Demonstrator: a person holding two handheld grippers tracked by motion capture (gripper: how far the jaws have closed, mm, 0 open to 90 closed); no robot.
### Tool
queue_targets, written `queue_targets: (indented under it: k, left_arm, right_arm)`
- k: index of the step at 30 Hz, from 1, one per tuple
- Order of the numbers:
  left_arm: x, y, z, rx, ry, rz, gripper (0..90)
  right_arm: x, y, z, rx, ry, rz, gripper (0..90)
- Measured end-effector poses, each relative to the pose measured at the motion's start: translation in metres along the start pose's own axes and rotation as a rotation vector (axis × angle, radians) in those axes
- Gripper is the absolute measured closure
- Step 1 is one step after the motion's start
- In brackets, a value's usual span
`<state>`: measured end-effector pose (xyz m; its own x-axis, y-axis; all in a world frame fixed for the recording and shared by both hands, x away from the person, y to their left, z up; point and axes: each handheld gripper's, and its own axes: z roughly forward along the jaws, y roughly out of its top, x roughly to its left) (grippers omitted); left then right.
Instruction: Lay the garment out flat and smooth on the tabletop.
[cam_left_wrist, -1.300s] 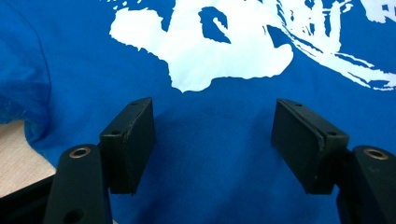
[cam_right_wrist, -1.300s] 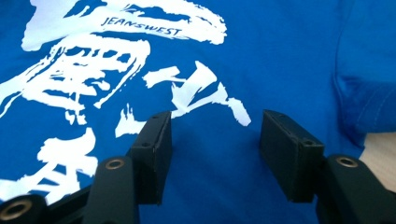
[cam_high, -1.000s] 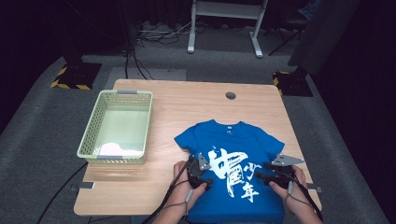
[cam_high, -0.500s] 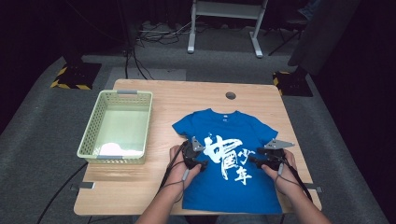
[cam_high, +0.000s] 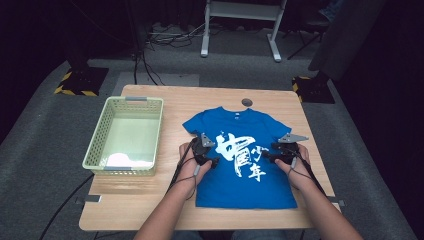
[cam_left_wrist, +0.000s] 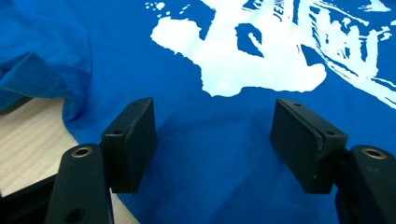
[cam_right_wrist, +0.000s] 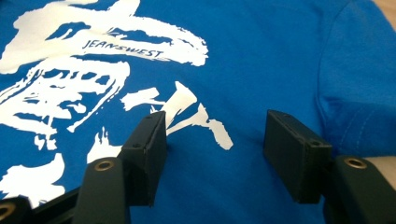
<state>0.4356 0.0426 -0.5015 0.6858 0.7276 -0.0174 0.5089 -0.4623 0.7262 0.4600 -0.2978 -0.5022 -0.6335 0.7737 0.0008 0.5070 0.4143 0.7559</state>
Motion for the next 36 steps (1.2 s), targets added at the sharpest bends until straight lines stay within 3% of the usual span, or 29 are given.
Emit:
queue_targets:
  k: [2,3,7,12,18,22,36]
  left_arm:
    - [0.003,0.000,0.001,-0.005,0.015,-0.007,30.7]
    - [0.005,0.001,0.000,0.000,0.044,-0.006,29.2]
    - [0.001,0.003,-0.009,-0.007,0.080,0.005,29.2]
    - [-0.007,0.006,-0.023,-0.032,0.084,0.020,28.1]
    - [-0.024,0.012,-0.048,-0.049,0.071,0.053,26.9]
    - [-0.030,0.012,-0.059,-0.053,0.067,0.070,26.6]
    - [-0.048,-0.002,-0.108,-0.078,0.067,0.105,22.4]
  right_arm:
    - [-0.001,0.001,0.001,0.000,0.000,-0.002,39.9]
    - [-0.001,0.003,0.003,0.001,-0.004,0.001,39.8]
    - [0.002,0.003,-0.002,0.015,-0.010,0.006,39.6]
    - [0.012,0.007,-0.020,-0.029,0.007,-0.014,39.3]
    - [0.025,0.013,-0.039,-0.032,0.021,-0.067,36.3]
    - [0.030,0.013,-0.049,-0.036,0.029,-0.067,35.5]
    - [0.050,0.011,-0.100,-0.041,0.017,-0.107,31.5]
